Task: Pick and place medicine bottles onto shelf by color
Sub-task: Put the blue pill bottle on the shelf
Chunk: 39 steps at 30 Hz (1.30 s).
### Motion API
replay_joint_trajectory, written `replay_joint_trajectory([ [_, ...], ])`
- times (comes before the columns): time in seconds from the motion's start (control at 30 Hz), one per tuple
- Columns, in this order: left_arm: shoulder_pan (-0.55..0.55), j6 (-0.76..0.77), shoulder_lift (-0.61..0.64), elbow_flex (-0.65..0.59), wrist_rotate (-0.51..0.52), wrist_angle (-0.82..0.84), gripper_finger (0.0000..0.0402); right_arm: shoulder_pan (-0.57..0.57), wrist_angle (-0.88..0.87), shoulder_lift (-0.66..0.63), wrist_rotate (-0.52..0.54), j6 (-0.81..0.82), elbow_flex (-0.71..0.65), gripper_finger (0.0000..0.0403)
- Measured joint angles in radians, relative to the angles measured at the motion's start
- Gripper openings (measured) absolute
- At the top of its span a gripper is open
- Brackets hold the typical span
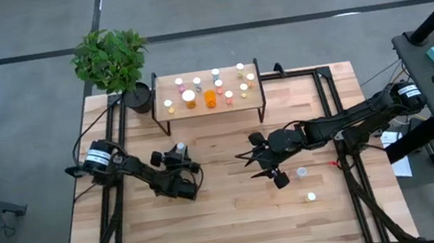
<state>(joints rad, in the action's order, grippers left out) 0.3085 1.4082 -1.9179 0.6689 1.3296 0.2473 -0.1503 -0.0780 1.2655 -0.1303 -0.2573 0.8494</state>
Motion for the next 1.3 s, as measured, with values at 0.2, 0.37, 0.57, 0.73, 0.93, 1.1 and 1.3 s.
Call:
replay_joint_trajectory([
  [0.2, 0.001, 0.000, 0.001, 0.006, -0.001, -0.005, 0.0106, 0.000, 0.000, 0.000, 0.000, 0.000, 0.000, 0.0187],
  [0.37, 0.025, -0.001, 0.044, 0.024, -0.014, -0.003, 0.0090, 0.000, 0.000, 0.000, 0.000, 0.000, 0.000, 0.0187],
  [0.57, 0.069, -0.117, 0.219, 0.064, -0.015, -0.004, 0.0088, 0.000, 0.000, 0.000, 0.000, 0.000, 0.000, 0.0187],
  [0.73, 0.028, -0.331, 0.414, 0.105, -0.015, -0.004, 0.0087, 0.000, 0.000, 0.000, 0.000, 0.000, 0.000, 0.0187],
  [0.93, -0.110, -0.556, 0.626, 0.117, -0.063, -0.005, 0.0086, 0.000, -0.001, 0.000, 0.000, -0.004, -0.001, 0.0187],
  [1.1, -0.209, -0.631, 0.662, 0.114, -0.083, -0.004, 0.0086, 0.000, -0.003, 0.000, 0.000, -0.004, 0.000, 0.0187],
  [1.3, -0.279, -0.634, 0.630, 0.114, -0.123, -0.003, 0.0086, 0.000, -0.021, 0.000, 0.000, -0.004, -0.001, 0.0187],
])
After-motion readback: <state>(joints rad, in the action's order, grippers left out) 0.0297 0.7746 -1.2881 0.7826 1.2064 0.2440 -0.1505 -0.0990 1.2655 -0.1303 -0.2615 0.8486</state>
